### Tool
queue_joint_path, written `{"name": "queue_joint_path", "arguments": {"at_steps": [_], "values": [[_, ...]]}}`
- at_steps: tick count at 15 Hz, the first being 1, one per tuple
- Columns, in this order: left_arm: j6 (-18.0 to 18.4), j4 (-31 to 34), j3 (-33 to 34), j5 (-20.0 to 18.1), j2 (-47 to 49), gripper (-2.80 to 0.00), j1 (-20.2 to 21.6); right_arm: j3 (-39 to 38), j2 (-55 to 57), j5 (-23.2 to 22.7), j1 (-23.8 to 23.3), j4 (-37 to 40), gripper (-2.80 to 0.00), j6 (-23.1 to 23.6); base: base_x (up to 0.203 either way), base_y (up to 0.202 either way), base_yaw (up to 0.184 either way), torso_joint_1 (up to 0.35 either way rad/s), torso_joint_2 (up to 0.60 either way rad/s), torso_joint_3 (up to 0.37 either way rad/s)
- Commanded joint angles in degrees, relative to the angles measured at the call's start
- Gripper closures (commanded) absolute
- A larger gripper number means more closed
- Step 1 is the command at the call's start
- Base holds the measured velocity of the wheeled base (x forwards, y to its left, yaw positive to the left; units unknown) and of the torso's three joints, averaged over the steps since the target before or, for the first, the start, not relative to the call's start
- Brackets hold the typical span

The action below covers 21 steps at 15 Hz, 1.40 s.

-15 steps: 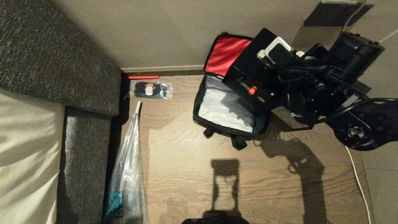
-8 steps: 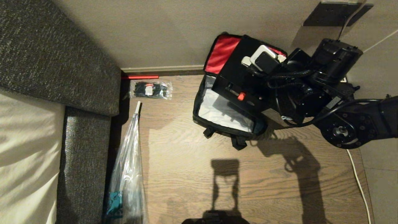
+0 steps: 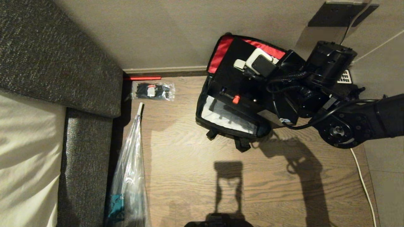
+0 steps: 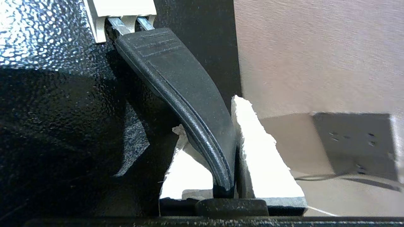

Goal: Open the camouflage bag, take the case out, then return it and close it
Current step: Place the black box back

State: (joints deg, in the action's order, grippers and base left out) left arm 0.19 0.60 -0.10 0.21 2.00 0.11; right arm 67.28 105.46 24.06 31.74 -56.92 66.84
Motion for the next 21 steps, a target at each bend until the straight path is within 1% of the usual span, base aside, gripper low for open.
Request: {"name": "queue_joint_path", "arguments": {"at_steps": [1, 4, 9, 13, 17, 19, 21], "values": [[0.0, 0.0, 0.0, 0.1, 0.4, 0.0, 0.1, 0.6, 1.5, 0.1, 0.4, -0.3, 0.0, 0.3, 0.0, 0.0, 0.0, 0.0, 0.0, 0.0], [0.0, 0.0, 0.0, 0.1, 0.5, 0.0, 0.0, 2.8, 3.7, 0.2, 1.2, -0.1, 0.0, -1.5, 0.0, 0.0, 0.0, 0.0, 0.0, 0.0], [0.0, 0.0, 0.0, 0.1, 0.4, 0.0, 0.0, 3.6, 4.8, 0.1, 1.3, 0.5, 0.0, -1.8, 0.0, 0.0, 0.0, 0.0, 0.0, 0.0], [0.0, 0.0, 0.0, 0.1, 0.0, 0.0, 0.0, 2.9, 5.6, 0.2, 1.2, 0.6, 0.0, -2.2, 0.0, 0.0, 0.0, 0.0, 0.0, 0.0], [0.0, 0.0, 0.0, 0.1, -0.1, 0.0, 0.0, 0.4, 5.7, 0.1, 1.2, 0.3, 0.0, -4.0, 0.0, 0.0, 0.0, 0.0, 0.0, 0.0], [0.0, 0.0, 0.0, 0.1, -0.1, 0.0, 0.0, 0.3, 5.6, 0.1, 1.2, 0.6, 0.0, -5.9, 0.0, 0.0, 0.0, 0.0, 0.0, 0.0], [0.0, 0.0, 0.0, 0.1, -0.1, 0.0, 0.0, -0.2, 5.7, 0.1, 1.1, 0.7, 0.0, -6.6, 0.0, 0.0, 0.0, 0.0, 0.0, 0.0]]}}
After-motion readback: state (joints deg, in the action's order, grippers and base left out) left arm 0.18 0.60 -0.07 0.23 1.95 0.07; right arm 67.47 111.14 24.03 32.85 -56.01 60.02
